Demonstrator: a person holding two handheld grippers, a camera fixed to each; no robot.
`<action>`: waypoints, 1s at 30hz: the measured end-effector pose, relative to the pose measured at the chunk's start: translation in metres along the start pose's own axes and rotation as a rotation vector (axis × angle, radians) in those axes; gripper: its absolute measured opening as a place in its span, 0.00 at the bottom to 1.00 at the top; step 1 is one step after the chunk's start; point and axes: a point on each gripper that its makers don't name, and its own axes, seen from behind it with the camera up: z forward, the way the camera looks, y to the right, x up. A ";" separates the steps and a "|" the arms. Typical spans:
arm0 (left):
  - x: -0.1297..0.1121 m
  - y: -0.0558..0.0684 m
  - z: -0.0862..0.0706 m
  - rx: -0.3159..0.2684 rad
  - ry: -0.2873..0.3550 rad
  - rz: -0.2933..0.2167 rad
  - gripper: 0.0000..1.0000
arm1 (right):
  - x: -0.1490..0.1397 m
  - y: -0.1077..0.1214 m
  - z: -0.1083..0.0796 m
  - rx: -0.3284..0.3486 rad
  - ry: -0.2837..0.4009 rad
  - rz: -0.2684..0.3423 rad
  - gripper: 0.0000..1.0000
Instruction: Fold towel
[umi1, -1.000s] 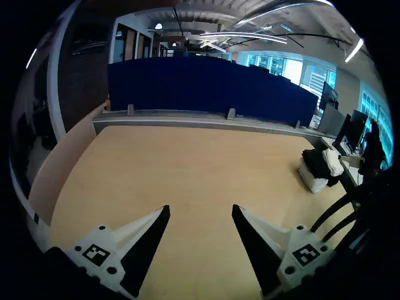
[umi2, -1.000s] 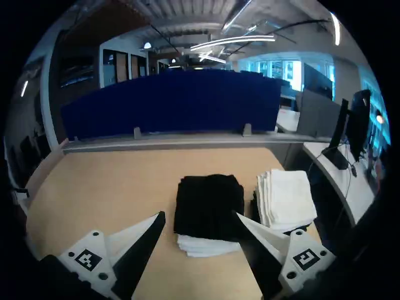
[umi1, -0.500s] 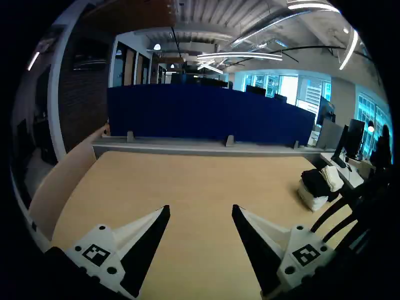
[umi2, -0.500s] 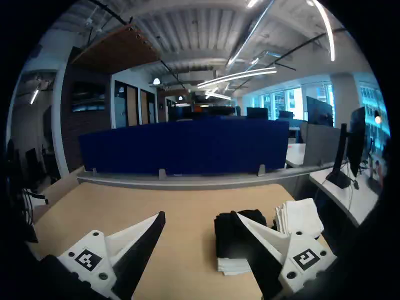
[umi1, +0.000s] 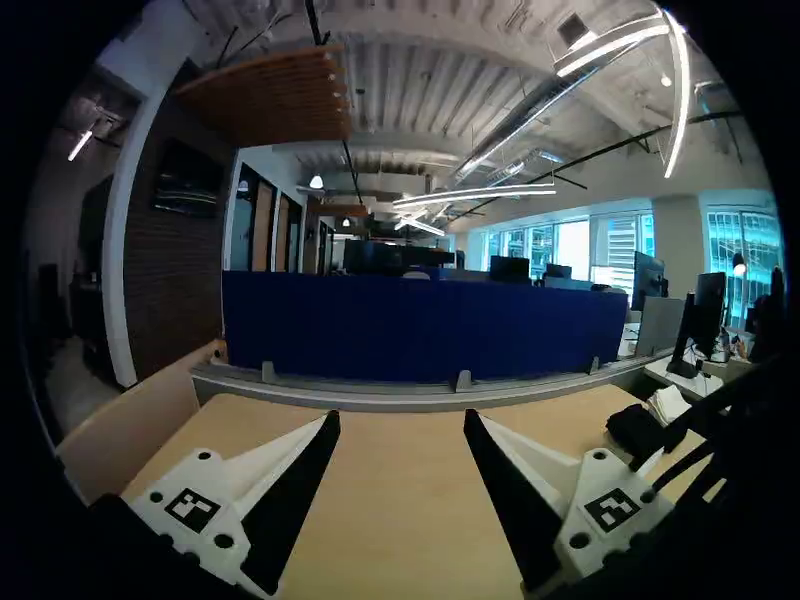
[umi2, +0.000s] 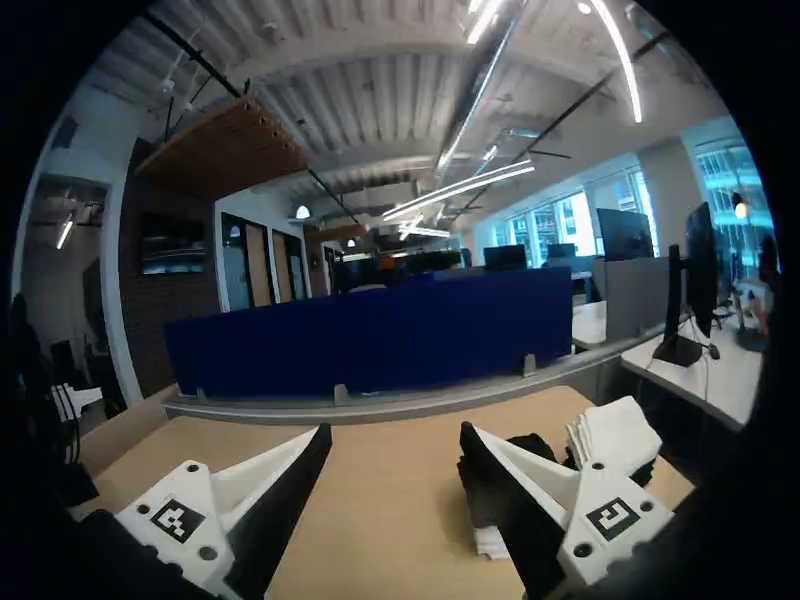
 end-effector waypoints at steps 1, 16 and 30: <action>0.003 -0.001 -0.001 0.003 0.011 0.003 0.92 | 0.000 0.000 -0.001 -0.001 0.002 0.001 1.00; 0.015 -0.021 -0.010 0.057 0.085 0.042 0.92 | 0.006 -0.011 -0.004 -0.003 0.033 -0.032 1.00; -0.016 -0.041 -0.007 0.072 0.071 0.042 0.92 | 0.012 -0.007 0.003 -0.027 0.035 -0.050 1.00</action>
